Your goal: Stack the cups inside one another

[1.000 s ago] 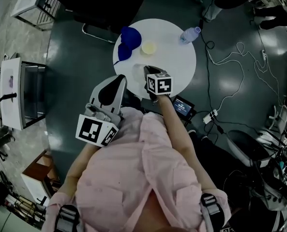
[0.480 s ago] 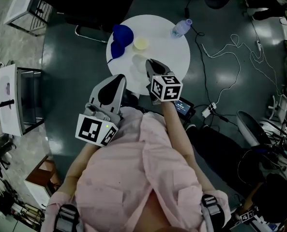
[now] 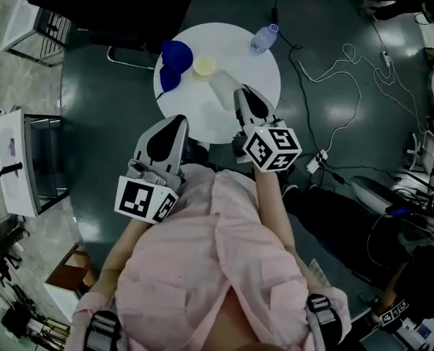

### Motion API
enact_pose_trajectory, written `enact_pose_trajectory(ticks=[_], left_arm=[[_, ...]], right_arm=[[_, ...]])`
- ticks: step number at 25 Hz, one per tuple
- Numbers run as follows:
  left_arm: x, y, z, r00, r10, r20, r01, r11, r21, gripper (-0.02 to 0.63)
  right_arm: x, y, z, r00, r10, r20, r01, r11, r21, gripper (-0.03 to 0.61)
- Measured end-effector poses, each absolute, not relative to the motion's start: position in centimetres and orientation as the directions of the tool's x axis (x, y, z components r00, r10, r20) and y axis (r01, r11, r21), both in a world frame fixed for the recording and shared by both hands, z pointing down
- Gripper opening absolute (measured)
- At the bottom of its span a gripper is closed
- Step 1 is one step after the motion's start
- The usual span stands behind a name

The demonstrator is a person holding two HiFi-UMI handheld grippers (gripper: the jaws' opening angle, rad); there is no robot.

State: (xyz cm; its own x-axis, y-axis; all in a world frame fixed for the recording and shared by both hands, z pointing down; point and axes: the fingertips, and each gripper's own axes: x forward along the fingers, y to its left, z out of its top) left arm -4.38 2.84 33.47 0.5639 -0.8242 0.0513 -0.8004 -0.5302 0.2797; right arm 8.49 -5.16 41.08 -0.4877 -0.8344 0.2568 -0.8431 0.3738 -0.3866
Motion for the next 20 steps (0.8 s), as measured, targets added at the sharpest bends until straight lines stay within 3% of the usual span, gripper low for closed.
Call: enact_pose_trajectory(ticks=[9, 20], left_arm=[[-3.6, 2.7, 33.5, 0.58, -0.813, 0.052, -0.792, -0.548, 0.271, 0.018], [-2.7, 2.1, 33.6, 0.599, -0.799, 0.054, -0.781, -0.568, 0.26, 0.019]], right_arm=[[11.8, -3.3, 35.0, -0.413, -0.904, 0.107, -0.861, 0.35, -0.368, 0.04], [16.9, 1.3, 33.8, -0.262, -0.965, 0.031, -0.893, 0.23, -0.387, 0.04]])
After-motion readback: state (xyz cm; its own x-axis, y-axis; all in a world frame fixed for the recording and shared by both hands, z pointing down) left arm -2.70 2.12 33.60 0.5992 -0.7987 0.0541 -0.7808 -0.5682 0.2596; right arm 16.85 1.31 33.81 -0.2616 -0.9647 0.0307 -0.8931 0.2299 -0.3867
